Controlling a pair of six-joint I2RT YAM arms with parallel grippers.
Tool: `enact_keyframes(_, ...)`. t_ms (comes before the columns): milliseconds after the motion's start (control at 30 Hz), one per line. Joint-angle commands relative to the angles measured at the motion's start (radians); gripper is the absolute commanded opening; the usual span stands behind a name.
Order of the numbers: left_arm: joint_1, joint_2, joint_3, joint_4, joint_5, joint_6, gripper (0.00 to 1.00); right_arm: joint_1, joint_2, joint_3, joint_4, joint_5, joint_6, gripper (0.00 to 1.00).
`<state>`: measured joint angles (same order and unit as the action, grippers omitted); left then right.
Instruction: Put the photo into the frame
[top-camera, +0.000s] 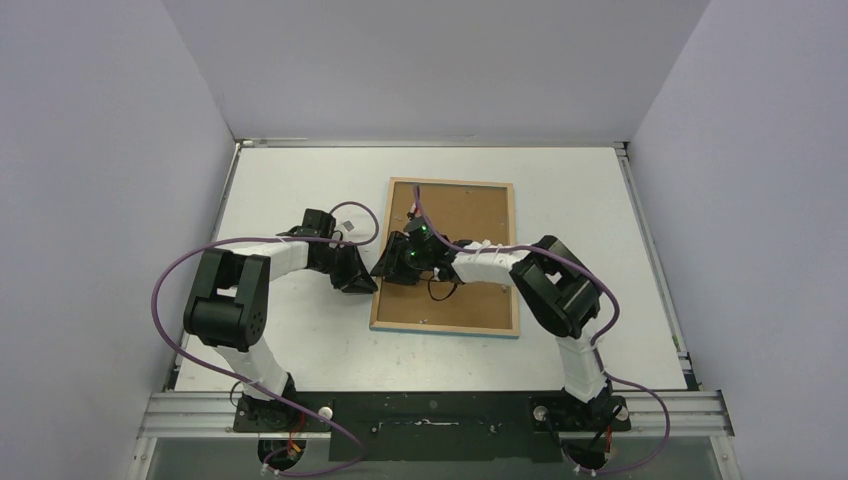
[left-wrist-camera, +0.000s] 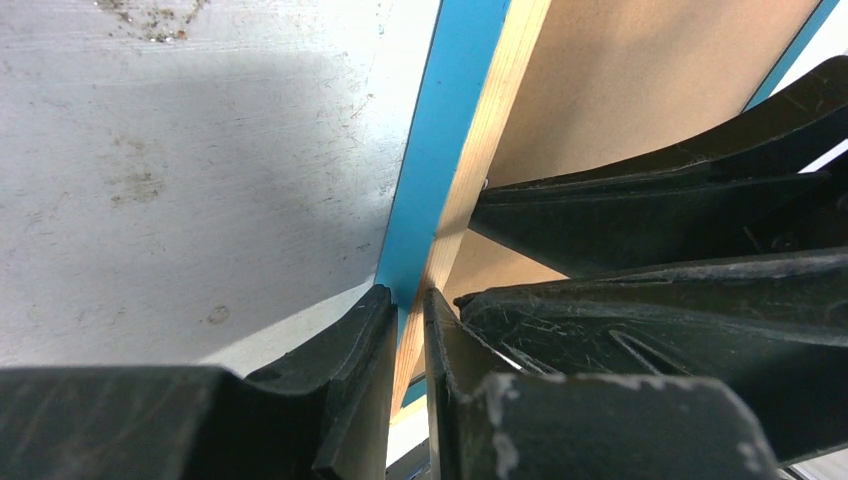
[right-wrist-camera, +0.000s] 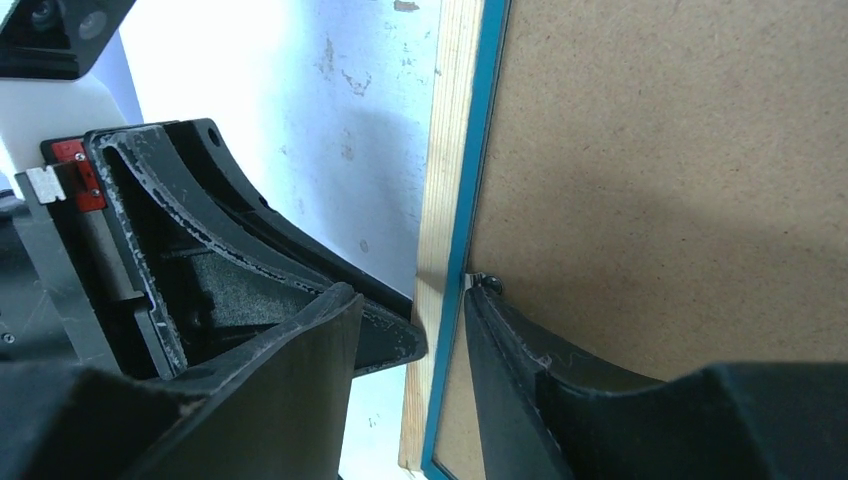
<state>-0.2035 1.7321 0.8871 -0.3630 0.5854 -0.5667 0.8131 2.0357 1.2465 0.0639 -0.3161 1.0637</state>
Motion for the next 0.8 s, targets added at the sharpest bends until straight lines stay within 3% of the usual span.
enact_keyframes(0,0.002,0.011,0.022,0.008,-0.017,0.014,0.15,0.001,-0.042,-0.067,0.109,0.054,-0.007,0.45)
enact_keyframes(133,0.014,-0.013,0.049,0.017,0.016,0.017,0.19,-0.016,-0.115,-0.143,0.25,0.049,-0.002,0.47)
enact_keyframes(267,0.041,-0.035,0.078,0.037,0.05,0.012,0.27,-0.056,-0.219,-0.206,0.282,0.077,-0.019,0.48)
enact_keyframes(433,0.062,0.001,0.151,0.044,0.075,0.029,0.36,-0.139,-0.302,-0.21,0.145,0.14,-0.072,0.49)
enact_keyframes(567,0.064,0.056,0.222,0.04,0.06,0.047,0.41,-0.178,-0.263,-0.12,0.012,0.15,-0.137,0.47)
enact_keyframes(767,0.062,0.147,0.312,0.078,0.032,0.038,0.52,-0.186,-0.2,0.009,-0.059,0.227,-0.207,0.45)
